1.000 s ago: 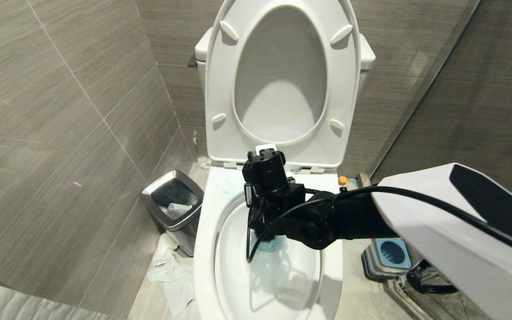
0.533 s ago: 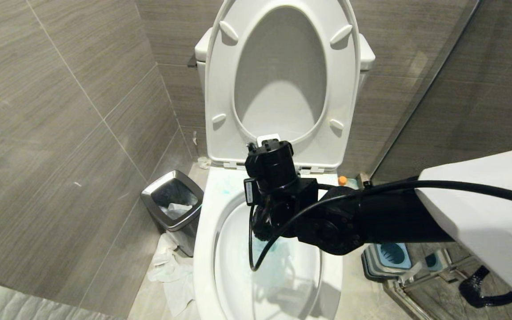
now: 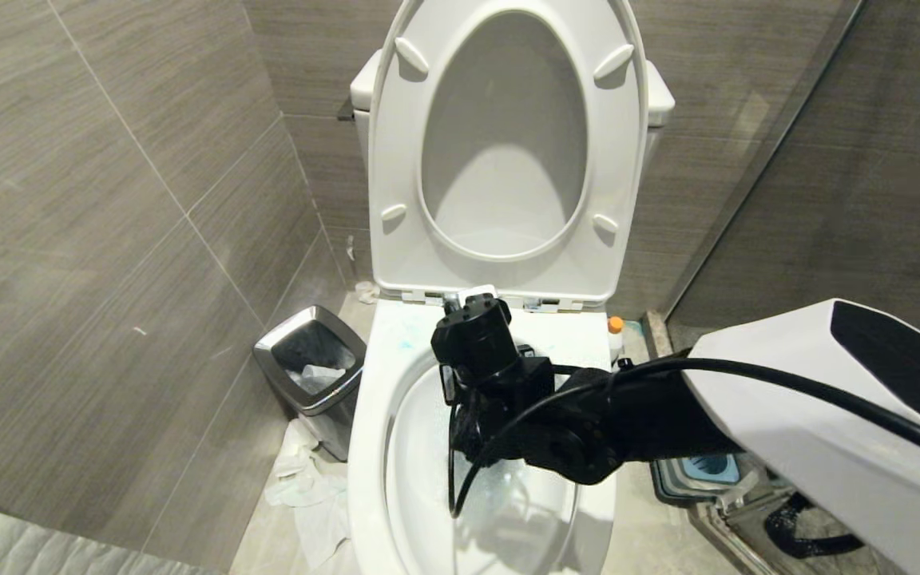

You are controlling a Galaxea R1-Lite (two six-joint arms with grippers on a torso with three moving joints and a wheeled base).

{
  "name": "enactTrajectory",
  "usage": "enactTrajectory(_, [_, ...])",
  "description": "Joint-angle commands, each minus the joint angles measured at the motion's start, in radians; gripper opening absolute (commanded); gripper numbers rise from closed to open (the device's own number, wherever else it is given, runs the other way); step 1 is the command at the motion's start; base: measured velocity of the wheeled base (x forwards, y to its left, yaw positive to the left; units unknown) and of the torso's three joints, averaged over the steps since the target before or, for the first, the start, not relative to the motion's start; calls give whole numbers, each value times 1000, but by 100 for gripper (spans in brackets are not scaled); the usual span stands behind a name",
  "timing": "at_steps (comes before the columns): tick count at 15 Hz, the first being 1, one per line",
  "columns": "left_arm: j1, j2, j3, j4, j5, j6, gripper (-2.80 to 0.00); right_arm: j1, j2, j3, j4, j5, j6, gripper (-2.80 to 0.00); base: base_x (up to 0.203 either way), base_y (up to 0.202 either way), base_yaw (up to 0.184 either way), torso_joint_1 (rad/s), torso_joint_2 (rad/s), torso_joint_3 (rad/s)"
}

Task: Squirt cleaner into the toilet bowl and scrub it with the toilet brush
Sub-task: Scrub the toilet bowl

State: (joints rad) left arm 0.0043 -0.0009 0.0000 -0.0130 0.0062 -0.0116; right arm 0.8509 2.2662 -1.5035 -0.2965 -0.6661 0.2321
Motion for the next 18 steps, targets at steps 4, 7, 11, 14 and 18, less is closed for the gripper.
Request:
enactTrajectory(4, [0,1,8,-2,0,-1,-280,14,-175,205,-4,-2,37,-280,0,0,0,0,0,0])
enactTrajectory(7, [0,1,8,-1,0,-1,-280,74,-205,281,-3,1,99,-280,0,0,0,0,0,0])
enactTrajectory(11, [0,1,8,-1,0,-1,-280,108,-135,165,-4,1,101,-280,0,0,0,0,0,0])
enactTrajectory(14, [0,1,8,-1,0,-1,-280,104,-64,39,1,0,89,-280,0,0,0,0,0,0])
enactTrajectory(18, [0,1,8,-1,0,-1,-280,62,-12,-78,2,-9,20,-280,0,0,0,0,0,0])
